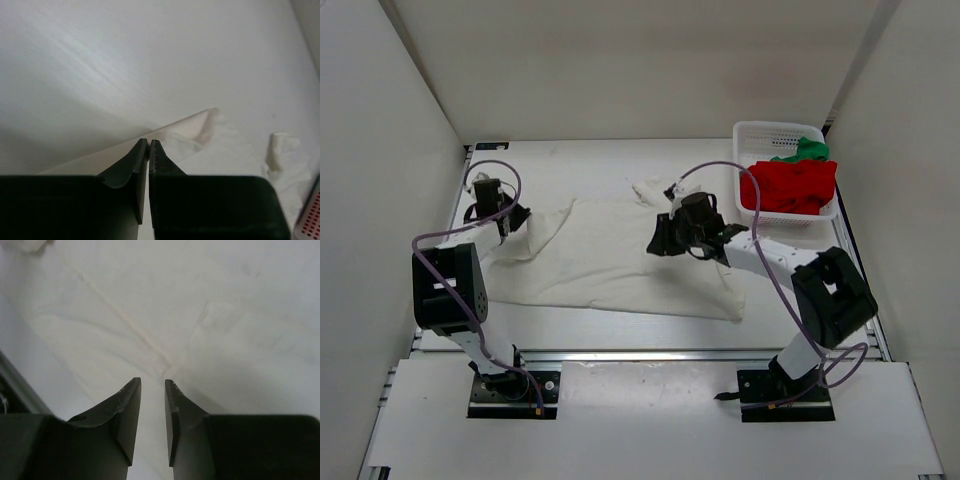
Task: Fold and stack the t-shirts
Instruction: Grap the side of the flattened tshirt furthest away from the robot with both arms
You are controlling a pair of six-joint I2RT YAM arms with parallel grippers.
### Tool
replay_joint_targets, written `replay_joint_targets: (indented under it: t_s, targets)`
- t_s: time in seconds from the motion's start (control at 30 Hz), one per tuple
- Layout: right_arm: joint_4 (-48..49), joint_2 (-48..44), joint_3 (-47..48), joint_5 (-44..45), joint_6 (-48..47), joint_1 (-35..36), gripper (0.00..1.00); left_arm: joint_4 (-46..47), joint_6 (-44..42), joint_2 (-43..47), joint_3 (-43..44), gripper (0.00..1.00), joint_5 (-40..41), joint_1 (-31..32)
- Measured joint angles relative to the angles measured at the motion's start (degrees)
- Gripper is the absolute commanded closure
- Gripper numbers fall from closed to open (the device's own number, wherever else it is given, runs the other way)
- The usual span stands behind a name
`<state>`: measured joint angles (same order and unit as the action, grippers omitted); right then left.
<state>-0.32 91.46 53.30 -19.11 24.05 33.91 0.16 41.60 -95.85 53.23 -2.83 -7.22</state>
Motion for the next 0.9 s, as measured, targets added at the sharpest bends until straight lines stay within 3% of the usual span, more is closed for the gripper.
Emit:
replay_joint_targets:
  t_s: [0.23,0.47,0.67,0.83,0.9]
  targets:
    - [-1.5,12.6,18.4,6.8,-2.1,-7.4,0.73,-0.6,0.2,0.3,10.0,1.0,-2.7,1.2]
    - [-7.5,28.6,39.8,12.7,-4.6,-15.7,0.69,0.1,3.1,-0.6,11.1,1.0,-5.6,-2.5]
    - [-18.9,47.1,65.5,15.7,-7.5,-17.8,0.62,1.4,4.6,-3.0,11.1,1.0,-6.9,-2.2]
    - [-33.0,65.7,96.8,16.3,-9.0,-17.9,0.55,1.9,5.0,-3.4,11.1,1.0,-7.8,-2.0]
    - [-36.3,67.0,98.6,15.7,-9.1,-17.9,0.6,2.3,5.0,-3.4,11.1,1.0,-8.0,-2.0]
